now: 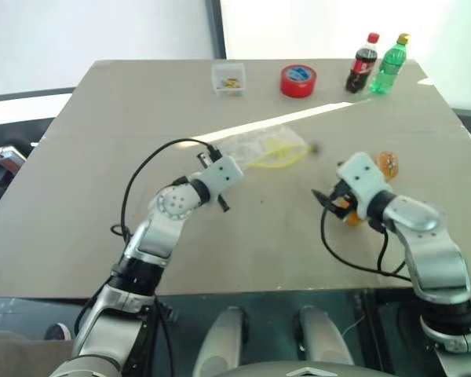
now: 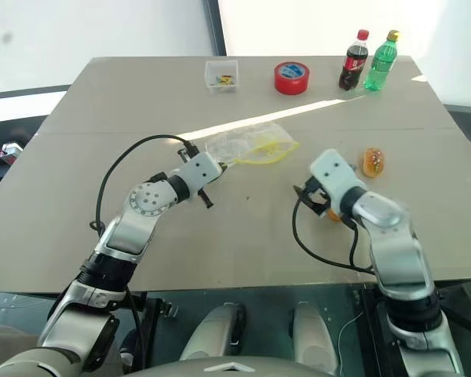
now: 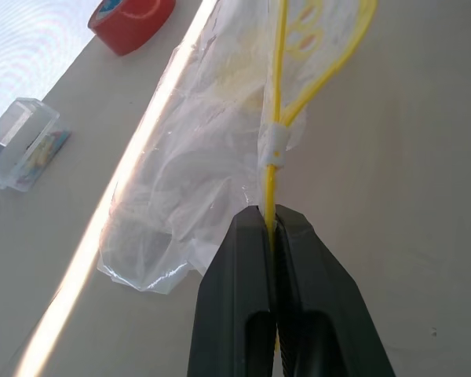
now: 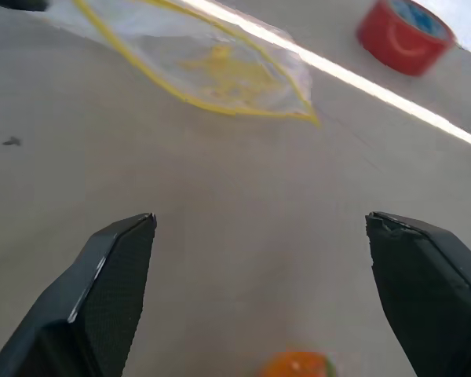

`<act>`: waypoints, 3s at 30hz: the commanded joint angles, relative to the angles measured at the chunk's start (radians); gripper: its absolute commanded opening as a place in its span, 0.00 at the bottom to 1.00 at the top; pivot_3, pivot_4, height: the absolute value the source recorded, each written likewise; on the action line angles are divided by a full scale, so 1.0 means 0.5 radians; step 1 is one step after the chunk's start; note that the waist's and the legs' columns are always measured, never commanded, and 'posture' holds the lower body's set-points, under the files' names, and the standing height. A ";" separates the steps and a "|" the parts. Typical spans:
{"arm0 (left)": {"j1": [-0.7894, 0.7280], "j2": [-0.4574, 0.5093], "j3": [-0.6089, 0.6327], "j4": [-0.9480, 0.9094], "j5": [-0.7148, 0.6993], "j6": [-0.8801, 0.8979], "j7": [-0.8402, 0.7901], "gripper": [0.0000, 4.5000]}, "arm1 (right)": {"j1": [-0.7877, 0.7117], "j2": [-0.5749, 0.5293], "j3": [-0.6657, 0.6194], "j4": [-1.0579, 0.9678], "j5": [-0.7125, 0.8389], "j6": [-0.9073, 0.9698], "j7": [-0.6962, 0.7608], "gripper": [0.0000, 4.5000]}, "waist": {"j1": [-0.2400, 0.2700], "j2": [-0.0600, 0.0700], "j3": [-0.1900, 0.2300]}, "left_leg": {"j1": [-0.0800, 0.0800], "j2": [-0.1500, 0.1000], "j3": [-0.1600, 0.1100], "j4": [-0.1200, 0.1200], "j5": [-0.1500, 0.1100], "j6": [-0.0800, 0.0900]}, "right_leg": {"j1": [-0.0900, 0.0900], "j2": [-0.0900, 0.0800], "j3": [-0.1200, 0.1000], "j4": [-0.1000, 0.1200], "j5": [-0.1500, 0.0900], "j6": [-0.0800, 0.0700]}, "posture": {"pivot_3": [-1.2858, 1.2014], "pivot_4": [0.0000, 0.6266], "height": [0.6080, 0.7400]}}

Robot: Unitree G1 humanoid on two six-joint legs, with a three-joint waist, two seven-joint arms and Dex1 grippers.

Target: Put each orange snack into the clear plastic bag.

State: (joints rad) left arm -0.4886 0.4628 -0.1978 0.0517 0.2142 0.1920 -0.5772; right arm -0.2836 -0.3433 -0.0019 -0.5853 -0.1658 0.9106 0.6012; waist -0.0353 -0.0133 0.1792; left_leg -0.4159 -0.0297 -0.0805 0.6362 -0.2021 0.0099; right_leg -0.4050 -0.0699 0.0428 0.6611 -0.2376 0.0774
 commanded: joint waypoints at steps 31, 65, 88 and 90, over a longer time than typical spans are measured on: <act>-0.071 -0.055 -0.023 0.058 0.002 -0.095 0.060 0.00 | -0.012 0.350 -0.104 -0.088 0.452 0.491 -0.527 0.27 | -0.011 0.000 0.000 | 0.000 0.000 0.001 0.000 0.000 0.000 | 0.000 0.000 0.000 -0.001 0.000 0.000 | 0.52 0.24 1.00; 0.059 -0.075 -0.232 -0.214 -0.012 -0.314 -0.148 0.00 | -0.759 0.435 -0.360 0.676 1.005 0.719 -0.577 0.27 | -0.008 0.000 0.000 | 0.000 0.000 0.000 -0.001 0.000 0.000 | -0.001 0.000 0.000 -0.001 0.000 0.000 | 0.52 0.24 1.00; 0.019 -0.085 -0.219 -0.122 -0.083 -0.535 -0.200 0.00 | -0.991 0.651 -0.530 1.243 1.218 0.487 -0.724 0.27 | -0.013 0.001 0.001 | -0.001 0.000 0.007 -0.004 0.000 0.000 | -0.005 0.000 0.005 0.000 0.000 0.000 | 0.52 0.24 1.00; 0.015 -0.091 -0.212 -0.115 -0.076 -0.536 -0.188 0.00 | -0.967 0.610 -0.444 1.249 1.189 0.420 -0.697 0.48 | -0.014 0.002 0.001 | -0.001 0.000 0.007 -0.004 0.000 0.000 | -0.006 0.000 0.005 0.000 0.000 0.000 | 0.52 0.24 1.00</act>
State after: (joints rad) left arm -0.4670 0.4236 -0.3199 0.0122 0.1917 -0.0538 -0.6760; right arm -0.7567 -0.0280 -0.2496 0.0579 0.4299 1.1640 0.2355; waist -0.0424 -0.0126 0.1796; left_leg -0.4163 -0.0298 -0.0770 0.6340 -0.2021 0.0100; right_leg -0.4078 -0.0699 0.0452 0.6612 -0.2376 0.0772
